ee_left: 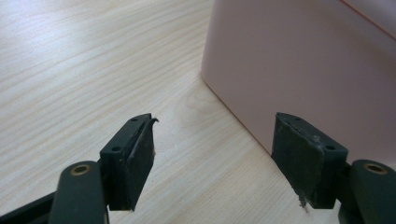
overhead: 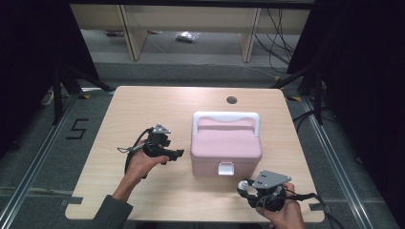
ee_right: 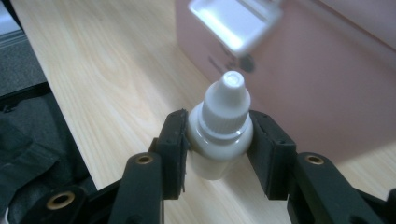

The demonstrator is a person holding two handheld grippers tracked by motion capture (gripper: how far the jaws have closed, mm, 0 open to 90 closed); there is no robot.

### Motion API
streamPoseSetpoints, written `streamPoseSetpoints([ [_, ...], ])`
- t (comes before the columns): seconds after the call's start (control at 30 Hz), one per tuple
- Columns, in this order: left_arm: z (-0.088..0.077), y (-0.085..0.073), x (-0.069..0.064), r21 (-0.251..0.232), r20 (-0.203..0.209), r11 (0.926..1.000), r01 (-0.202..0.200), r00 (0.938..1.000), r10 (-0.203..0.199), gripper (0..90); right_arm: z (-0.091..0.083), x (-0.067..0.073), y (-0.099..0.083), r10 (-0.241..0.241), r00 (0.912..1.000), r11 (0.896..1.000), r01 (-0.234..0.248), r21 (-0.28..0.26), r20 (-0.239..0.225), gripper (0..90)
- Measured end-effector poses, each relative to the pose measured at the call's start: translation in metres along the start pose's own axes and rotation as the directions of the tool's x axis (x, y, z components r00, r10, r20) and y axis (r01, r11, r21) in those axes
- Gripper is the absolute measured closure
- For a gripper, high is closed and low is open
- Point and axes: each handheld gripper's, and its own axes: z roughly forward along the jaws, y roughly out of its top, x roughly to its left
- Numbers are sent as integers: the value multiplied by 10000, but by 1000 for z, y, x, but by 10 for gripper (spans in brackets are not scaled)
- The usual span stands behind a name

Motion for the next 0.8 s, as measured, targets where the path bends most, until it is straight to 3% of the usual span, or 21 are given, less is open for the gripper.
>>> streamPoseSetpoints([
  [0.23,1,-1,0,15,-11,10000,-10,10000,10,296,-14,-12,-13,547,9979,9985,-548,21,346,603],
  [0.4,2,-1,-1,78,39,10000,-30,10000,30,295,-21,-25,-22,1066,9918,9943,-1066,-33,699,603],
  [0.77,1,-1,0,-62,-12,10000,73,10000,-73,295,-27,-45,-33,1640,9802,9862,-1653,21,1112,603],
  [0.8,0,-1,0,-65,-9,10000,-19,10000,19,295,-28,-46,-35,1575,9784,9874,-1582,-52,1341,603],
])
